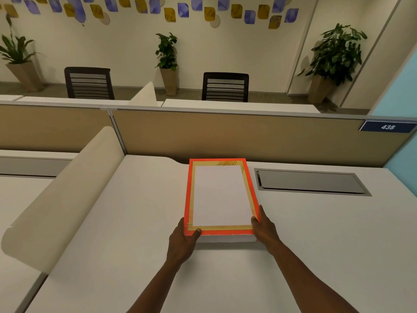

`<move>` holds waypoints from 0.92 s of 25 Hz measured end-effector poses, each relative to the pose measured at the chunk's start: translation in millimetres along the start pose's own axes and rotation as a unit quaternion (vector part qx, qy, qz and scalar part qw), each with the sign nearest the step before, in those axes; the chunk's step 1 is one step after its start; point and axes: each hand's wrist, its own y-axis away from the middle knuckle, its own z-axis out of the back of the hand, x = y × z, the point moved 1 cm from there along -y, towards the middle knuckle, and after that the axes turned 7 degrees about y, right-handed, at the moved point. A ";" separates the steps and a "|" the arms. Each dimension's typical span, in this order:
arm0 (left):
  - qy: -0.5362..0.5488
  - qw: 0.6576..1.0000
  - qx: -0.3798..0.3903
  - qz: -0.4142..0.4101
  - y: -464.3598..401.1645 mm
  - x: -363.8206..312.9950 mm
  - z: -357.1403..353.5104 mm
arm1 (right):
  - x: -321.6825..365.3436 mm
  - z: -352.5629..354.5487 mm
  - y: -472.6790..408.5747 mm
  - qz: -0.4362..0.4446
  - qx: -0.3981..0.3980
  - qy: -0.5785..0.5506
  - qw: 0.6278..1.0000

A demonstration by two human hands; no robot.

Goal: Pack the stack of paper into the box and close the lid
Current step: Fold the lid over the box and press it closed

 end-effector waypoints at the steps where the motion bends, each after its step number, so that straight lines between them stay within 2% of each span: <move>1: -0.006 1.000 0.003 0.000 -1.5 0.9 0.5 | 0.0 -0.3 -0.6 0.000 0.002 0.002 1.000; 4: -0.029 0.999 0.021 0.009 -10.3 3.1 4.9 | -0.6 0.0 -3.6 0.001 0.006 0.014 1.000; 9: -0.019 1.000 0.000 0.024 -36.9 -5.4 14.9 | 2.5 2.0 -16.4 -0.001 -0.047 0.024 0.999; 14: -0.065 0.998 0.016 0.012 -71.9 -13.7 7.5 | 2.7 -0.2 -28.8 0.025 -0.054 0.090 0.994; 20: -0.097 0.995 0.038 0.006 -110.6 -20.8 1.9 | 13.8 12.5 -62.6 0.040 -0.065 0.037 0.996; 23: -0.117 0.992 0.048 0.000 -124.2 -21.8 -1.5 | 18.9 7.7 -76.1 0.065 -0.065 0.104 0.990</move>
